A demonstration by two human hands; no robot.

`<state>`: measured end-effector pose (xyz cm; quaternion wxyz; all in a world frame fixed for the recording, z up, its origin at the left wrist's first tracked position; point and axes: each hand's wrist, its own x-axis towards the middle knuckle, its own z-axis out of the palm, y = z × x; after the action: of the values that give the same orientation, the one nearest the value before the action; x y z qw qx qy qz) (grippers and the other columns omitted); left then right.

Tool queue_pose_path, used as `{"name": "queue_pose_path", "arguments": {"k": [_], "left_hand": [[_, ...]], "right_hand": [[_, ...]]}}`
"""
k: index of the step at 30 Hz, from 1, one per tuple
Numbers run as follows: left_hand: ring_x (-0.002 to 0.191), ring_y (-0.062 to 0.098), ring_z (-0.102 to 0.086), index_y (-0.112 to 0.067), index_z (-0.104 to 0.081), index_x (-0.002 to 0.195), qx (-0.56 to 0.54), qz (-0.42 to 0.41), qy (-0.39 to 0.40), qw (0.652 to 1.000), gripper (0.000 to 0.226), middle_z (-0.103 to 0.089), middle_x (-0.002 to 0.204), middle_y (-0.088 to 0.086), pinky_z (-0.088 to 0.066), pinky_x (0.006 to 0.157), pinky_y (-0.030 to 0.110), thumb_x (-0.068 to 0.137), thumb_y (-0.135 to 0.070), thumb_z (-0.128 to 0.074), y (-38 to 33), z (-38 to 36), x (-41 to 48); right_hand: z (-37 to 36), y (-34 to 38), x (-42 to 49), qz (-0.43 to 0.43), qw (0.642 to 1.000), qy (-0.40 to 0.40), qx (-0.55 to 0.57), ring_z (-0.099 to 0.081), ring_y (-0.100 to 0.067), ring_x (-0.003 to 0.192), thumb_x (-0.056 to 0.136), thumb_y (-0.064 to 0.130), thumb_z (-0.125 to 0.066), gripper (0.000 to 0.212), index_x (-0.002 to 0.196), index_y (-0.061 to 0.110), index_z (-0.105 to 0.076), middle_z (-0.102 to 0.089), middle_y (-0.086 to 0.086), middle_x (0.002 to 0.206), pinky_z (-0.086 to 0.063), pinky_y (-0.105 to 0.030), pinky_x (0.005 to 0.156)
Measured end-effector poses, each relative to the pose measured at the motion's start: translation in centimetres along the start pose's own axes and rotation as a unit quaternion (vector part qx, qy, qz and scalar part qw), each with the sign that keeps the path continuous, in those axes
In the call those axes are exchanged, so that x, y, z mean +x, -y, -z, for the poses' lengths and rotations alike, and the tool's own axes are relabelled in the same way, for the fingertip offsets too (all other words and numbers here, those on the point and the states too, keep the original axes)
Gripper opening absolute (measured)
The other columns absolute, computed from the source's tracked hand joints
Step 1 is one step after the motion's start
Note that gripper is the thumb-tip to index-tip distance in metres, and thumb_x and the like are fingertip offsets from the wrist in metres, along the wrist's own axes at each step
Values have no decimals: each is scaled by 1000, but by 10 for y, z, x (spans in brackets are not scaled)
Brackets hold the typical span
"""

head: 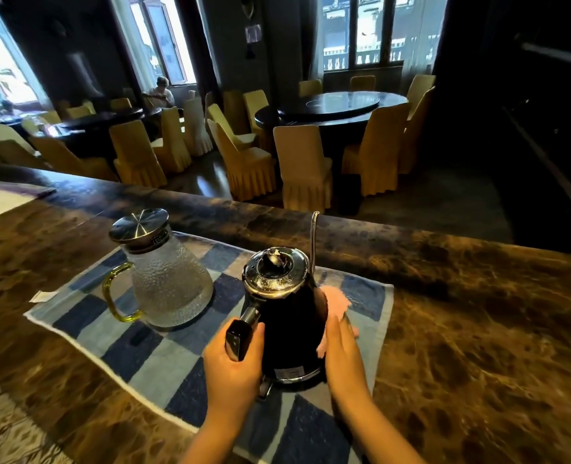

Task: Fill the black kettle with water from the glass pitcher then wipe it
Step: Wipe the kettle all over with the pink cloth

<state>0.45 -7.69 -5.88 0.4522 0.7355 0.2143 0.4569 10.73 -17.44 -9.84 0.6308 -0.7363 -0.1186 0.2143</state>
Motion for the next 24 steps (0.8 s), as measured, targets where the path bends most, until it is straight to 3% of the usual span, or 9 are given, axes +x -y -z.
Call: {"name": "queue_pose_path", "arguments": {"k": [2,5,7,8,11,14,17,20,24], "left_hand": [[47,-1,-43,-24,-52,57,-6,9,0,1000,26,-57,58,2,-33,44,15,79,-16,-61,1,0,0],[52,5,-49,-12,-56,62,-27,20,-5,999,23,-57,60,15,-38,46,29,77,-28,-63,1,1,0],[57,8,-50,-10,-56,64,-34,22,-3,999,25,-56,57,11,-40,49,28,76,-31,-62,0,0,-1],[55,8,-50,-7,-57,65,-35,24,-4,999,25,-55,57,11,-40,49,26,77,-28,-63,0,0,-1],[50,5,-47,-1,-61,70,-23,32,-10,999,18,-54,52,5,-38,47,26,78,-18,-62,0,-1,-1],[53,0,-55,-29,-69,70,-28,33,-6,999,17,-65,58,-2,-44,49,18,77,-16,-62,-3,-2,0],[54,-1,-57,-35,-69,69,-27,39,-9,999,22,-67,59,-6,-45,49,17,77,-16,-62,-6,-2,0],[49,3,-50,-24,-63,65,-17,46,-19,999,13,-57,50,-1,-40,46,21,76,-17,-62,-6,-2,0],[54,8,-54,-30,-68,65,-21,57,-18,998,20,-59,57,1,-44,50,24,77,-15,-64,-3,-1,-1]], "right_hand": [[-5,5,-24,35,999,-8,28,-47,-6,119,97,45,-27,53,142,19,-39,-46,-2,142,-32,-8,92],[-8,39,-30,102,988,22,112,-47,12,111,77,72,-29,63,127,39,-49,-52,17,128,-33,-1,85],[-5,57,-10,114,985,45,123,-47,2,118,80,68,-26,60,128,39,-47,-51,11,131,-36,-6,95],[-2,62,2,114,987,45,103,-47,-7,123,86,63,-24,58,133,36,-47,-52,5,134,-38,-18,104],[3,44,21,61,998,24,26,-31,-24,141,99,48,-19,53,144,26,-36,-40,-4,151,-22,-44,117],[6,16,-3,52,998,28,26,-14,-17,147,92,61,-16,59,146,38,-25,-25,10,156,-11,-35,119],[7,25,-22,133,986,47,93,-24,0,140,77,82,-18,60,132,60,-32,-29,30,146,-17,-23,113],[11,44,18,103,989,59,92,-57,-11,111,96,54,-28,55,124,20,-60,-64,3,118,-40,-31,98],[12,47,72,-4,996,84,-36,-58,-30,106,99,32,-41,40,119,3,-61,-63,-20,118,-41,-36,88]]}}
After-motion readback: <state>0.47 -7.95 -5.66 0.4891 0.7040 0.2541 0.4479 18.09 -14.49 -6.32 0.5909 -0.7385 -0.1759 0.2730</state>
